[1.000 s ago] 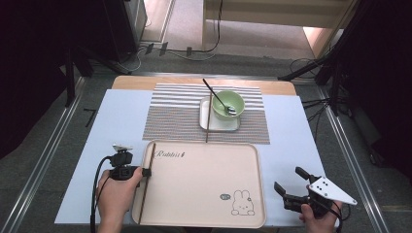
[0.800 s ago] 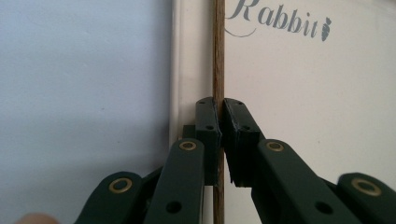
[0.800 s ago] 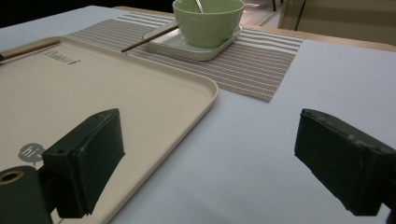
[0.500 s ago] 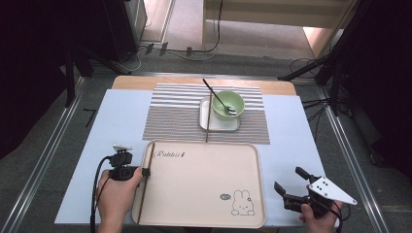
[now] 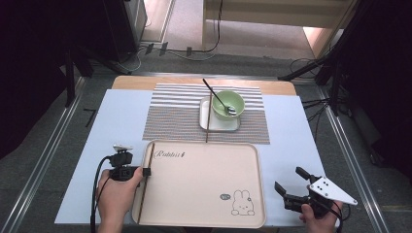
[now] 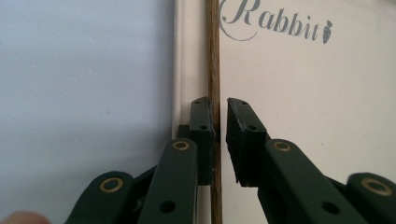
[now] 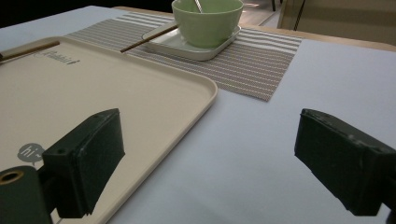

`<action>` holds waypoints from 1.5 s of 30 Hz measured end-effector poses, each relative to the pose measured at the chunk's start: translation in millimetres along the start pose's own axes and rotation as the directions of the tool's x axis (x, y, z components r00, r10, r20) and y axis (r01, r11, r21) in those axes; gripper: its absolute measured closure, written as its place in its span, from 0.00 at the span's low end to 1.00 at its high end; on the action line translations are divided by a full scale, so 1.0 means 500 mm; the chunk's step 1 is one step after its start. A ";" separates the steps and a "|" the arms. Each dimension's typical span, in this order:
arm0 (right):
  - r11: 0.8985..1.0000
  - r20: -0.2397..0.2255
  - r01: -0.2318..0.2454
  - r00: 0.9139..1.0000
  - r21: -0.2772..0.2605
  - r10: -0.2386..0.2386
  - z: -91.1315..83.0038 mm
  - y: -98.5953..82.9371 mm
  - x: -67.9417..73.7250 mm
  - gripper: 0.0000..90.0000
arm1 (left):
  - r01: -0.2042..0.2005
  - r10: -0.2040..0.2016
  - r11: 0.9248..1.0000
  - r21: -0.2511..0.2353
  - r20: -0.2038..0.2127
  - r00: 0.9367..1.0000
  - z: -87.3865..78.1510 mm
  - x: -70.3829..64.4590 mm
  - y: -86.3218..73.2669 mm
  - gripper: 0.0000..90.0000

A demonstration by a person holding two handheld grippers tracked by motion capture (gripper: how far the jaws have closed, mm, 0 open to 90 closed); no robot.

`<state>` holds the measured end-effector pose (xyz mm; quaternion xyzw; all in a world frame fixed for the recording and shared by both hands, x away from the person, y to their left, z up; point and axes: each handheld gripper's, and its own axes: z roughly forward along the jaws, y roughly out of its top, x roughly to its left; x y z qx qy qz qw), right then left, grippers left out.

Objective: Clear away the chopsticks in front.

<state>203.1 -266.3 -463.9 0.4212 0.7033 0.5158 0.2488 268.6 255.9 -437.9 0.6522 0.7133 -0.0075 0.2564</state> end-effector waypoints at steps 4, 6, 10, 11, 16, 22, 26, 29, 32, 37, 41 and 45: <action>1.000 -0.003 -0.001 1.000 0.001 0.001 0.000 0.000 0.000 0.09 | -0.008 0.008 1.000 -0.002 -0.014 1.000 0.000 -0.002 0.000 0.90; 1.000 -0.001 0.000 1.000 0.001 0.000 -0.001 0.000 -0.001 0.09 | -0.008 0.008 1.000 -0.003 -0.019 1.000 -0.001 -0.002 0.000 0.89; 1.000 0.002 0.000 1.000 -0.001 0.000 -0.001 0.000 -0.002 0.09 | -0.013 0.013 1.000 -0.003 -0.027 1.000 -0.003 0.000 0.000 0.89; 1.000 0.001 0.001 1.000 -0.001 -0.001 -0.001 0.000 -0.002 0.09 | -0.011 0.011 1.000 -0.007 -0.028 1.000 -0.003 -0.001 -0.001 0.89; 1.000 0.002 0.000 1.000 -0.001 0.000 -0.001 0.000 -0.002 0.09 | -0.008 0.007 1.000 -0.019 -0.028 1.000 -0.006 0.000 0.000 0.89; 1.000 0.003 0.002 1.000 -0.001 -0.002 -0.001 0.000 -0.003 0.09 | -0.015 0.014 1.000 -0.021 -0.026 1.000 -0.010 -0.001 0.002 0.89; 1.000 0.003 0.001 1.000 0.000 -0.001 -0.001 0.000 -0.002 0.09 | -0.021 0.021 1.000 -0.006 -0.041 0.999 -0.002 -0.002 0.002 0.91; 1.000 0.003 0.001 1.000 -0.001 -0.001 -0.001 -0.001 -0.003 0.09 | -0.019 0.018 1.000 -0.008 -0.044 0.999 0.000 -0.005 0.002 0.93; 1.000 0.005 -0.001 1.000 -0.002 0.001 -0.002 -0.001 -0.004 0.09 | -0.009 0.009 1.000 -0.012 -0.034 0.999 0.002 -0.003 0.005 0.94; 1.000 0.008 0.001 1.000 -0.001 -0.001 -0.003 -0.001 -0.004 0.09 | 0.002 -0.002 1.000 -0.018 -0.021 1.000 0.003 -0.001 0.006 0.95; 1.000 0.008 -0.002 1.000 0.000 0.002 -0.004 -0.002 -0.005 0.09 | 0.005 -0.006 1.000 -0.030 -0.025 1.000 0.006 -0.003 0.007 0.95; 1.000 0.009 -0.005 1.000 -0.001 0.005 -0.004 -0.002 -0.005 0.09 | 0.005 -0.006 1.000 -0.028 -0.026 1.000 0.006 -0.004 0.007 0.95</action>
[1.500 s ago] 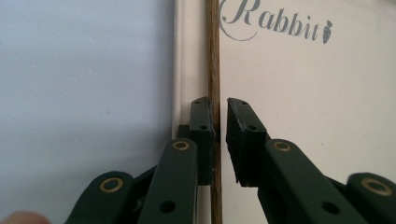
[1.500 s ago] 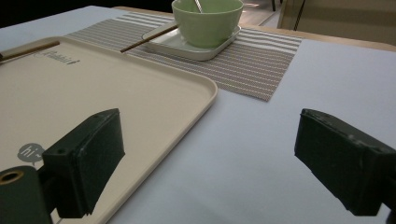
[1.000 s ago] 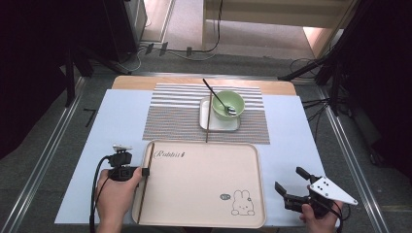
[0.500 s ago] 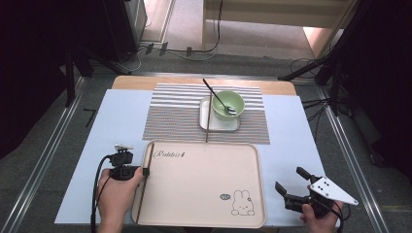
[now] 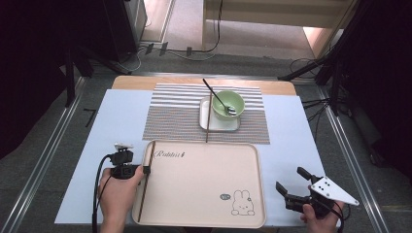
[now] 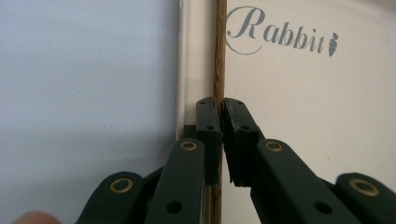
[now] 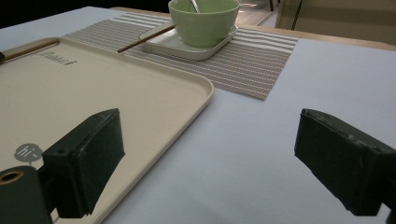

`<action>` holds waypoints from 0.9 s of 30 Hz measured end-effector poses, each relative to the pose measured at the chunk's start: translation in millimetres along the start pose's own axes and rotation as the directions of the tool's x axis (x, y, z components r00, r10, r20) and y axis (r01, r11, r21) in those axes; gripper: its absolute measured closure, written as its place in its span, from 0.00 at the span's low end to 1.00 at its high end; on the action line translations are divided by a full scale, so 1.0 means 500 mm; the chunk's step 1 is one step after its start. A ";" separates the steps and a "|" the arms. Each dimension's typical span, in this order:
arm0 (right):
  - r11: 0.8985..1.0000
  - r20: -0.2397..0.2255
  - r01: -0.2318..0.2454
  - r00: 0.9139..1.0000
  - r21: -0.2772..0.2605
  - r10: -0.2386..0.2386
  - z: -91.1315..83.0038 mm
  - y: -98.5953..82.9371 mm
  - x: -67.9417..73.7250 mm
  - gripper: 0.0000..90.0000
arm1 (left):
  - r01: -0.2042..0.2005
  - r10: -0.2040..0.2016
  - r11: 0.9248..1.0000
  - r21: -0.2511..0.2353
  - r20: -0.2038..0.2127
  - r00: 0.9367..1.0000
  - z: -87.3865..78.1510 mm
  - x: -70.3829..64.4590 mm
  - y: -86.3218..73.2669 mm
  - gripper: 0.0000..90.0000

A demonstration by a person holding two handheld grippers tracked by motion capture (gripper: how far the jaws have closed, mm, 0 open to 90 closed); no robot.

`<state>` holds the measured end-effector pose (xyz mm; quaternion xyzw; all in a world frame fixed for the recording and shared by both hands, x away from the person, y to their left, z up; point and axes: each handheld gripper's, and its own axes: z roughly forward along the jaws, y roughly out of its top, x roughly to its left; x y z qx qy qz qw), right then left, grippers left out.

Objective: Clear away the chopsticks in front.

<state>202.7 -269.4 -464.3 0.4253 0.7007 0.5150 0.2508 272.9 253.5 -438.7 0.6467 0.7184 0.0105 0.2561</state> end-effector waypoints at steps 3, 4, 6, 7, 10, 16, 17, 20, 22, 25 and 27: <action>1.000 0.000 0.000 1.000 0.000 0.000 0.000 0.000 0.000 0.09 | -0.004 0.004 1.000 0.001 0.003 1.000 0.000 0.000 0.000 0.94; 1.000 -0.001 0.000 1.000 0.001 0.000 0.000 0.000 0.000 0.09 | -0.003 0.003 1.000 0.001 0.006 1.000 0.000 0.000 0.000 0.93; 1.000 0.000 0.000 1.000 0.001 0.000 0.000 0.000 0.000 0.09 | -0.006 0.006 1.000 -0.001 0.005 1.000 0.000 -0.001 0.000 0.91; 1.000 0.000 0.000 1.000 0.000 0.000 0.000 0.000 0.000 0.09 | -0.006 0.006 1.000 -0.001 0.005 1.000 0.000 -0.002 0.000 0.91; 1.000 0.001 0.002 1.000 0.001 -0.002 0.000 0.000 0.000 0.09 | -0.007 0.007 1.000 0.000 0.005 1.000 0.000 -0.001 -0.001 0.91; 1.000 0.000 0.000 1.000 0.000 0.000 0.000 0.000 0.000 0.09 | -0.010 0.010 1.000 0.001 0.003 1.000 -0.001 -0.002 -0.002 0.90; 1.000 0.000 0.000 1.000 0.000 0.000 0.000 0.000 -0.001 0.09 | -0.009 0.009 1.000 0.001 0.005 1.000 -0.001 -0.002 -0.002 0.90; 1.000 0.000 0.000 1.000 -0.001 0.000 0.000 -0.001 -0.002 0.09 | -0.009 0.009 1.000 -0.002 0.009 1.000 -0.001 -0.002 -0.002 0.89; 1.000 0.000 0.001 1.000 0.000 -0.001 0.000 -0.001 -0.002 0.09 | -0.013 0.013 1.000 -0.001 0.006 1.000 -0.002 -0.002 -0.002 0.89; 1.000 0.000 0.002 1.000 -0.001 -0.002 0.000 -0.001 -0.002 0.09 | -0.020 0.020 1.000 -0.004 0.003 1.000 -0.003 -0.001 -0.002 0.87; 1.000 0.003 0.004 1.000 -0.003 -0.004 -0.001 -0.001 -0.002 0.09 | -0.018 0.019 1.000 -0.009 0.005 1.000 -0.004 0.001 -0.001 0.87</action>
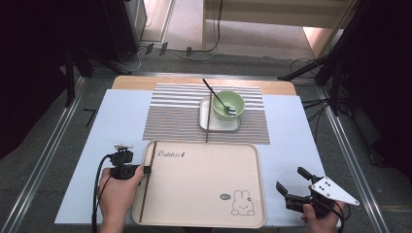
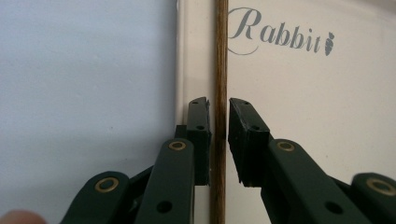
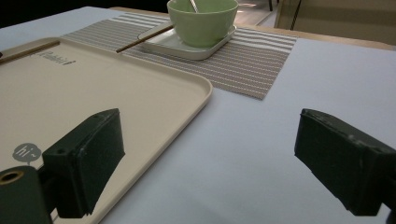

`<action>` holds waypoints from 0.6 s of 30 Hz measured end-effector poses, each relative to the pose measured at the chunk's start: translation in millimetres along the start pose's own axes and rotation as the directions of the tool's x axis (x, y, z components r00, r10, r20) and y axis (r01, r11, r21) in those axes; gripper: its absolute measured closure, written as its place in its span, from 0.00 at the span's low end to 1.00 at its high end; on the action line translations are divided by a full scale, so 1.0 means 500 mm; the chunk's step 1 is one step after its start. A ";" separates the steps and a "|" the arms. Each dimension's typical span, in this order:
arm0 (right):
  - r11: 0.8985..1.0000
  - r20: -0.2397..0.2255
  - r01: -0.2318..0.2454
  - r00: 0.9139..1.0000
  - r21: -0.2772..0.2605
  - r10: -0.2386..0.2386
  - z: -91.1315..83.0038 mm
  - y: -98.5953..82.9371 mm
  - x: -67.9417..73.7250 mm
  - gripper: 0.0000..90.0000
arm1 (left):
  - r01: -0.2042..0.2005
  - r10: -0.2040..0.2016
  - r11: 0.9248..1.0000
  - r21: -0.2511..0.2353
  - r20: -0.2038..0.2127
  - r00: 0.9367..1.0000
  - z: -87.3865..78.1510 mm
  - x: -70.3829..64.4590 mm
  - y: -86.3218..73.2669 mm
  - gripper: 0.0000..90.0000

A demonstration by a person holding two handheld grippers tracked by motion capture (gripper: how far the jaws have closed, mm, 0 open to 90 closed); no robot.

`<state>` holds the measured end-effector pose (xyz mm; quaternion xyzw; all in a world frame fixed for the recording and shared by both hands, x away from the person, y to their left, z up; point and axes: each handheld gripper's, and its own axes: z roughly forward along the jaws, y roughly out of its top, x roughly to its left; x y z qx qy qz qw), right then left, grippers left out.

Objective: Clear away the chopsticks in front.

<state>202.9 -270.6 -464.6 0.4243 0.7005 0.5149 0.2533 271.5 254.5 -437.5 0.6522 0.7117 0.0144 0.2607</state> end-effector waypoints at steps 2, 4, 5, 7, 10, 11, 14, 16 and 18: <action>1.000 0.000 -0.001 1.000 -0.001 0.001 -0.001 0.000 0.000 0.09 | -0.002 0.002 1.000 0.000 0.001 1.000 -0.004 0.001 0.001 0.87; 1.000 0.000 0.001 1.000 0.000 -0.001 -0.001 0.000 0.000 0.09 | -0.001 0.001 1.000 -0.010 0.007 1.000 -0.009 0.001 0.003 0.88; 1.000 0.000 0.000 1.000 -0.001 0.000 -0.001 0.000 0.000 0.09 | -0.002 0.002 1.000 -0.011 0.009 1.000 -0.011 0.001 0.004 0.88; 1.000 0.000 0.001 1.000 0.000 -0.001 0.000 0.000 0.000 0.09 | -0.005 0.005 1.000 -0.016 0.007 1.000 -0.014 -0.001 0.008 0.88; 1.000 0.000 0.001 1.000 0.001 -0.001 -0.001 0.000 0.000 0.09 | -0.010 0.010 1.000 -0.023 0.011 1.000 -0.018 -0.004 0.016 0.88; 1.000 0.001 0.001 1.000 0.001 -0.001 -0.001 0.000 0.000 0.09 | -0.012 0.012 1.000 -0.021 0.014 1.000 -0.020 -0.005 0.020 0.88; 1.000 0.001 -0.005 1.000 0.001 0.005 -0.001 0.000 0.000 0.09 | -0.016 0.017 0.999 -0.036 0.017 1.000 -0.025 -0.011 0.030 0.88; 1.000 0.000 -0.006 1.000 0.001 0.006 -0.002 0.000 0.000 0.09 | -0.022 0.023 0.999 -0.037 0.028 0.999 -0.028 -0.017 0.037 0.88; 1.000 0.001 -0.006 1.000 0.001 0.006 -0.002 -0.001 0.000 0.09 | -0.037 0.038 0.998 -0.040 0.027 0.999 -0.029 -0.024 0.043 0.88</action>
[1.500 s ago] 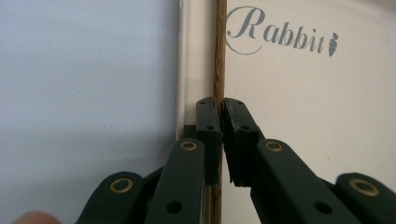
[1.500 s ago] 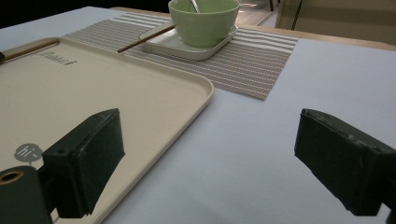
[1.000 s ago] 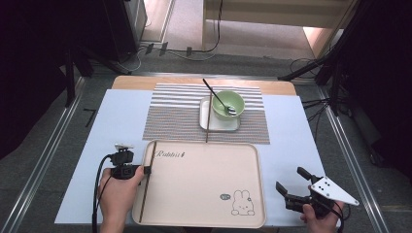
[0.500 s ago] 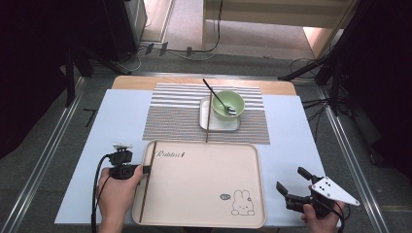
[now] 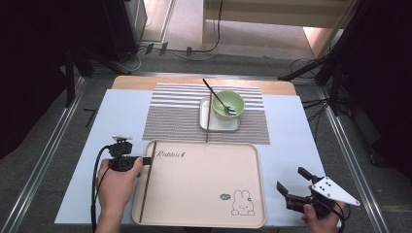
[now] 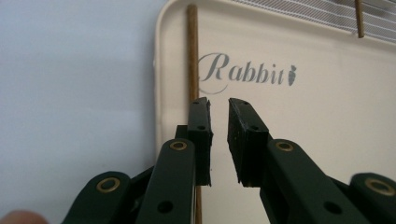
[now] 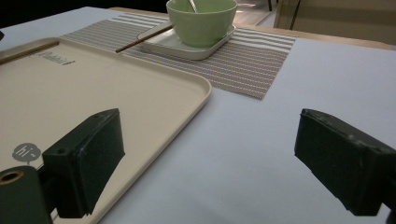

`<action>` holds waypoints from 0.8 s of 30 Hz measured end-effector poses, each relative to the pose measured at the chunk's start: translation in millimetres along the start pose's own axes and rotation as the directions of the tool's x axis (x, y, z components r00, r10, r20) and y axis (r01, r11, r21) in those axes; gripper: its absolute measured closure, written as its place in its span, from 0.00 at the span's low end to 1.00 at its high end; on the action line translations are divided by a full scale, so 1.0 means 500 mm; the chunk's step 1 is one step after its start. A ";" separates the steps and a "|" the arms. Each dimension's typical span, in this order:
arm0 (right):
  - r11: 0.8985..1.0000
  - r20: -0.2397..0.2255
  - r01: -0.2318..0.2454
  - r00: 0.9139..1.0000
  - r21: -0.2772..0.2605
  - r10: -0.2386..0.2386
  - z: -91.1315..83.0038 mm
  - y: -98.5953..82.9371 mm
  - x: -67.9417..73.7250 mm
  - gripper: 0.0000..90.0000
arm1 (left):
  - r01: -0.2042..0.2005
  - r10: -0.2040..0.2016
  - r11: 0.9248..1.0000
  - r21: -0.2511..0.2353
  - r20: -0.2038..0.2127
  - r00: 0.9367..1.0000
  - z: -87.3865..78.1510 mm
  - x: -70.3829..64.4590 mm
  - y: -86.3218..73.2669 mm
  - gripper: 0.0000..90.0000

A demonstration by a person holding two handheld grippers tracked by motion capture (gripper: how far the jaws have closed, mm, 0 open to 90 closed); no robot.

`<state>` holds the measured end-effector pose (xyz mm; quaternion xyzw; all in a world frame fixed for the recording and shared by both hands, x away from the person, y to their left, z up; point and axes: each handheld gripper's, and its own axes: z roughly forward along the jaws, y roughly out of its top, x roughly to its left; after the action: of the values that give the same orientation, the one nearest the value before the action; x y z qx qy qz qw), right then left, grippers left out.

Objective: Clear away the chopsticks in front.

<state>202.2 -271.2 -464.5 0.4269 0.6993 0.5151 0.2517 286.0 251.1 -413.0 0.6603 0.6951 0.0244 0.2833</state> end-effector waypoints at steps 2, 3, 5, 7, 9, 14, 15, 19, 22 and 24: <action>1.000 0.000 -0.002 1.000 0.001 0.002 0.000 0.000 0.000 0.09 | -0.003 0.003 1.000 -0.001 0.005 1.000 0.000 -0.005 0.006 0.88; 1.000 0.000 -0.002 1.000 0.002 0.002 0.000 0.000 0.000 0.09 | -0.006 0.006 1.000 -0.002 0.008 1.000 0.000 -0.008 0.010 0.88; 1.000 0.005 0.002 1.000 -0.002 -0.002 -0.001 0.000 -0.001 0.09 | -0.009 0.009 1.000 -0.003 0.021 1.000 0.001 -0.011 0.017 0.88; 1.000 0.002 0.002 1.000 -0.004 -0.002 -0.002 0.000 -0.002 0.09 | -0.018 0.018 1.000 -0.001 0.036 0.999 0.000 -0.016 0.027 0.87; 1.000 0.002 0.000 1.000 -0.004 0.000 -0.002 0.000 -0.003 0.09 | -0.028 0.028 1.000 0.005 0.059 0.998 0.001 -0.023 0.035 0.81; 1.000 0.004 0.000 1.000 -0.003 0.000 -0.003 0.000 -0.003 0.09 | -0.055 0.057 0.998 -0.021 0.094 0.994 -0.001 -0.040 0.052 0.54; 1.000 0.005 0.000 1.000 -0.002 0.000 -0.004 0.000 -0.003 0.09 | -0.060 0.064 0.998 -0.032 0.111 0.992 -0.001 -0.047 0.061 0.47; 1.000 0.004 -0.003 1.000 -0.001 0.003 -0.004 -0.001 -0.004 0.09 | -0.087 0.091 0.996 -0.032 0.159 0.983 0.002 -0.059 0.081 0.21; 1.000 0.003 -0.005 1.000 -0.003 0.005 -0.004 -0.001 -0.005 0.09 | -0.088 0.089 0.996 -0.011 0.157 0.984 0.010 -0.067 0.094 0.12; 1.000 0.003 -0.006 1.000 -0.002 0.006 -0.004 -0.001 -0.005 0.09 | -0.099 0.099 0.995 -0.010 0.162 0.982 0.013 -0.070 0.102 0.09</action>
<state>201.7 -274.6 -464.6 0.4294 0.6971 0.5161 0.2518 333.6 222.6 -384.9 0.6935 0.6361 -0.0149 0.3379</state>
